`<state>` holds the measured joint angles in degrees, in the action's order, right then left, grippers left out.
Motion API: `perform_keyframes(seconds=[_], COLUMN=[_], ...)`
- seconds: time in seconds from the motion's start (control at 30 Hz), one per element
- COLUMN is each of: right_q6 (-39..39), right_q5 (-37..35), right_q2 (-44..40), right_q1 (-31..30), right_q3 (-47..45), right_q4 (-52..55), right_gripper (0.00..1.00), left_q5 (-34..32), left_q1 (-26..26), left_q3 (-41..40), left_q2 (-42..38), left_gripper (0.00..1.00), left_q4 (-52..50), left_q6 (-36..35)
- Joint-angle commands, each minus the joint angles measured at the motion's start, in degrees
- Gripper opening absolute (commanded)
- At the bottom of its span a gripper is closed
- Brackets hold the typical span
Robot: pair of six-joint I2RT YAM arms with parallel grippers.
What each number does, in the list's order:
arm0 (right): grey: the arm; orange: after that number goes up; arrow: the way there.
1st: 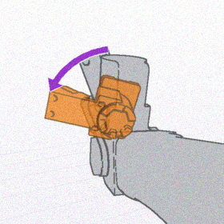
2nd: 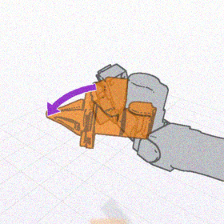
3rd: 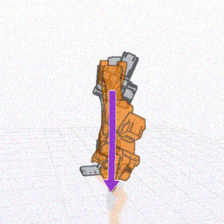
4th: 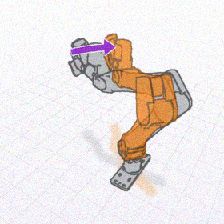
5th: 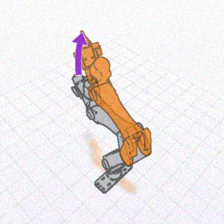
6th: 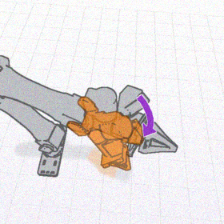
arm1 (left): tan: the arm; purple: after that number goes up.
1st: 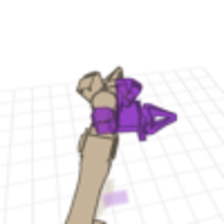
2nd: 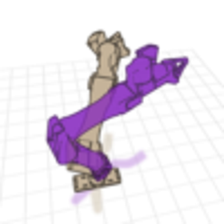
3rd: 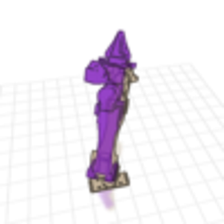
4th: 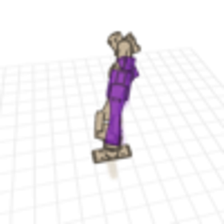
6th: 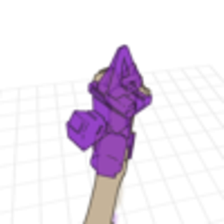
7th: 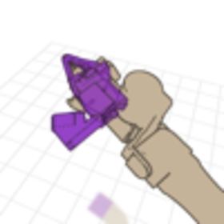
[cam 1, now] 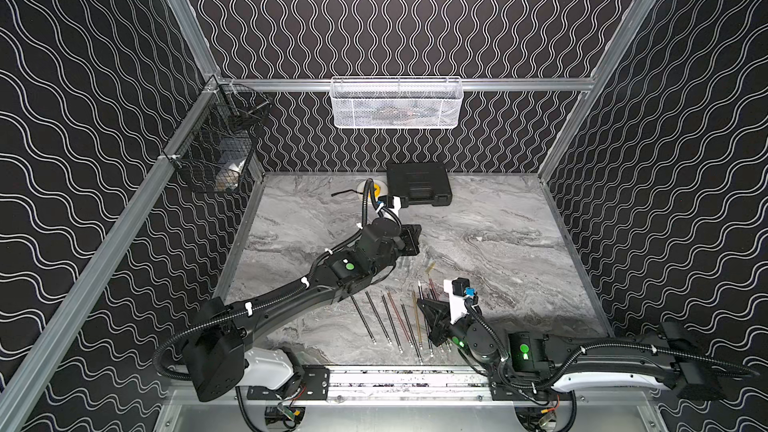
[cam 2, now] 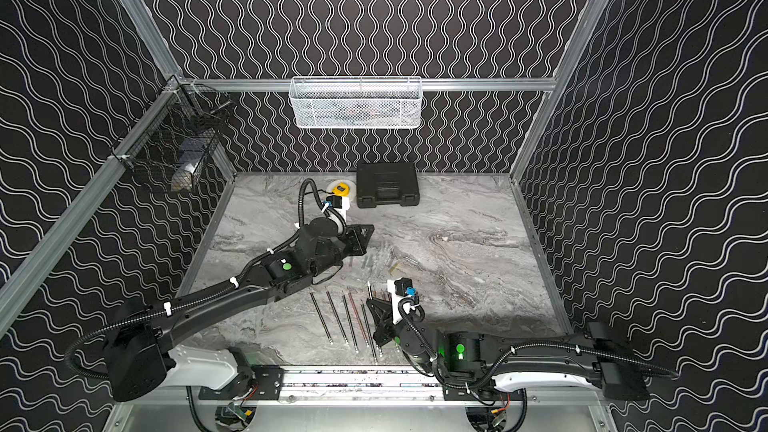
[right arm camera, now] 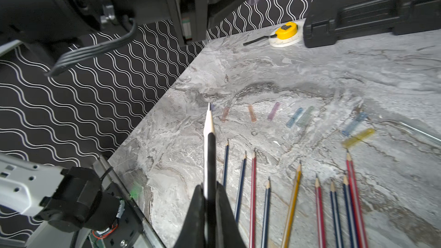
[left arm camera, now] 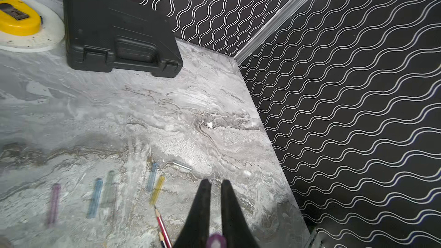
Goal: Remove the protective cover of the pencils
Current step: Place the pencil at the center of the board.
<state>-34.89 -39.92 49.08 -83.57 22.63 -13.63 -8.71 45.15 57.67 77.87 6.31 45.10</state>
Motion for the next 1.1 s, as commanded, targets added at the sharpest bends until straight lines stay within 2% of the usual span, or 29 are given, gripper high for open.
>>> perform_keyframes(seconds=[0.0, 0.2, 0.37, 0.47, 0.77, 0.93, 1.07], right_q6=[-0.27, -9.0, -14.02, -16.21, -20.95, -20.93, -21.78], right_q5=[-2.48, -4.59, 7.29, 11.83, 17.05, 20.74, 21.13], right_q2=[-0.47, -1.55, -3.19, -1.97, 8.3, 15.35, 17.36], right_q1=[-0.01, 4.83, 16.88, 21.91, 28.19, 30.28, 31.32], right_q3=[0.37, 3.43, 1.96, 1.21, 4.47, 5.17, 4.55], right_q4=[3.24, 18.41, 24.29, 26.66, 35.93, 34.78, 34.29], right_gripper=[0.0, 0.0, 0.0, 0.0, 0.0, 0.0, 0.0], left_q5=[0.93, 1.95, 1.87, 1.86, 4.52, 5.21, 5.24], left_q1=[-0.35, -0.42, -0.49, -0.48, -0.49, -0.46, -0.5], left_q3=[0.24, 1.49, 4.6, 6.97, 13.73, 13.81, 13.72], left_q2=[0.54, 4.0, 9.16, 12.64, 22.29, 23.31, 23.04], left_gripper=[0.03, 0.02, 0.02, 0.02, 0.0, 0.0, 0.0], left_q4=[0.45, -1.06, -5.09, -7.27, -12.89, -12.72, -12.65], left_q6=[0.15, 1.02, 1.22, 1.04, 0.52, 0.78, 0.78])
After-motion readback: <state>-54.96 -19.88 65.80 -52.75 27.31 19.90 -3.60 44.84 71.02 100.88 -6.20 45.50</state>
